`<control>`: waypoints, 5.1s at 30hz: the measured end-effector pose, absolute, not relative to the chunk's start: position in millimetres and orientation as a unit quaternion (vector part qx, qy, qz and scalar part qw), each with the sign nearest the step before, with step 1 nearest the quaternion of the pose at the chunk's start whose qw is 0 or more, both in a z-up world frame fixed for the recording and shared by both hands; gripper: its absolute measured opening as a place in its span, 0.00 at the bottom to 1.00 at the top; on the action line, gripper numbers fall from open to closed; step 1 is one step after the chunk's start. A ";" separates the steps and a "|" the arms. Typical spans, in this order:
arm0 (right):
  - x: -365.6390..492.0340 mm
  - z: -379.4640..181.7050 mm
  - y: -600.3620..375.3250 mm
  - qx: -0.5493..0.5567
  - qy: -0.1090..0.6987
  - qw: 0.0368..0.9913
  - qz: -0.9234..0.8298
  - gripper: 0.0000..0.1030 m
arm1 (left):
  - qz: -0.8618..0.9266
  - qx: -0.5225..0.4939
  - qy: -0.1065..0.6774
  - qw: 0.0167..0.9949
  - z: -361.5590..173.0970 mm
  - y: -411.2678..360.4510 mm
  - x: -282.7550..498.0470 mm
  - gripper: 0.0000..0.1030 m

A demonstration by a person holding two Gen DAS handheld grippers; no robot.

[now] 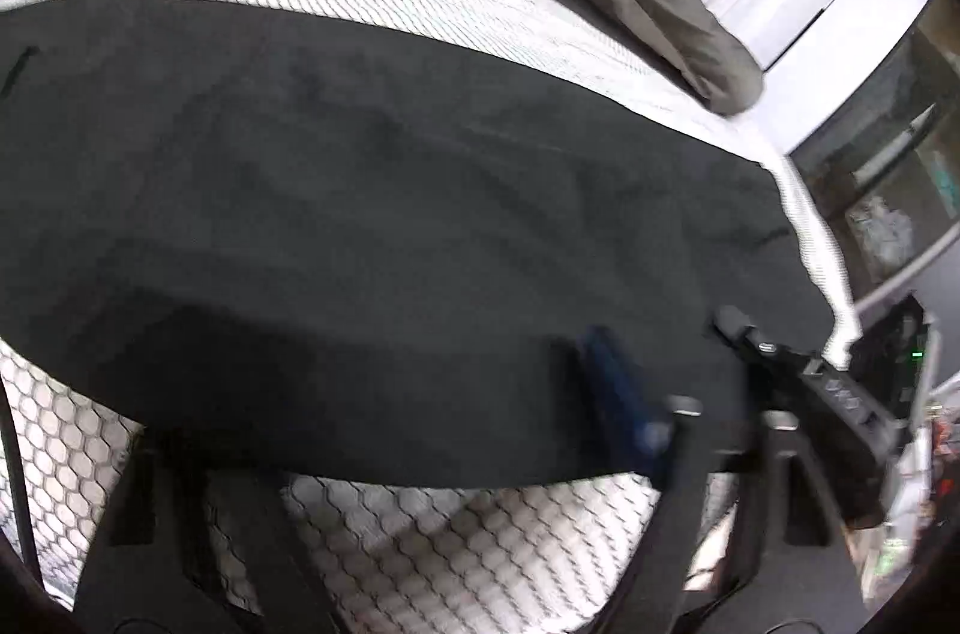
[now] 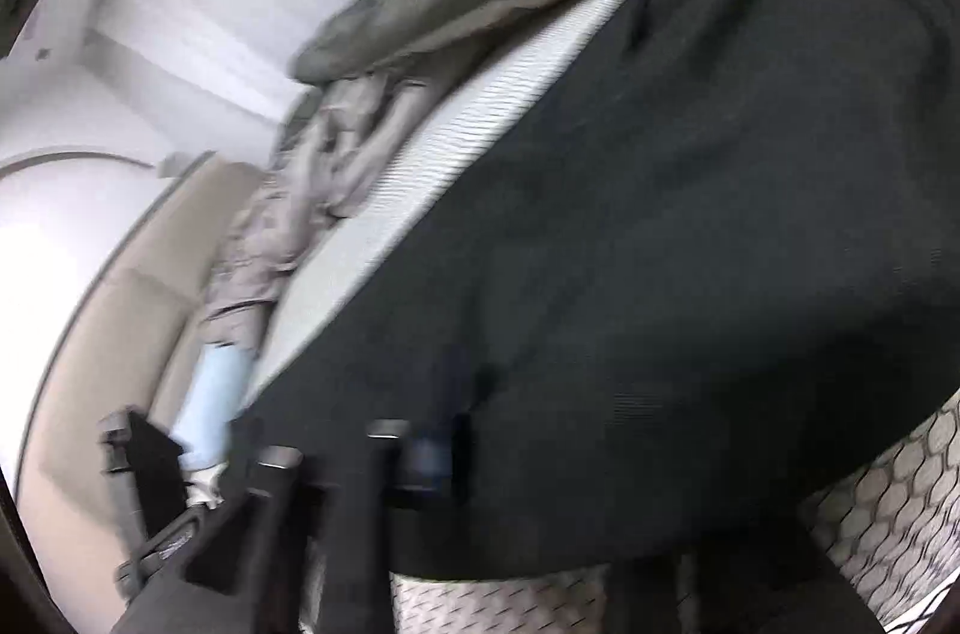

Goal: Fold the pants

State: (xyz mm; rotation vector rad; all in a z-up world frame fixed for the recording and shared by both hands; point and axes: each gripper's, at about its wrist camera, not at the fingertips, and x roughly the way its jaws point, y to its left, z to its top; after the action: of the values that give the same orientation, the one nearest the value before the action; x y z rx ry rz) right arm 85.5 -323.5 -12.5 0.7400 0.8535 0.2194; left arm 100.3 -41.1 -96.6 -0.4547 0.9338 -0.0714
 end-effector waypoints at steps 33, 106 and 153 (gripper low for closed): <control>43.9 -14.7 -377.3 0.431 0.415 0.789 0.137 0.29 | -0.145 -0.253 0.448 0.845 -98.9 -104.1 101.0 0.75; 71.8 -27.5 -400.9 0.411 0.428 0.797 0.112 0.10 | 0.143 -0.374 0.362 0.842 -111.1 214.4 65.3 0.17; 104.9 62.8 -372.8 0.039 0.419 0.907 0.003 0.81 | 0.109 -0.216 0.334 0.911 -36.3 199.8 86.9 0.81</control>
State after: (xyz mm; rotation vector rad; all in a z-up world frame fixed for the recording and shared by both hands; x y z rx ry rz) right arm 104.9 -372.8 62.8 0.0801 0.8650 0.0063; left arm 86.9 199.8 -36.3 -0.4457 0.6888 0.2255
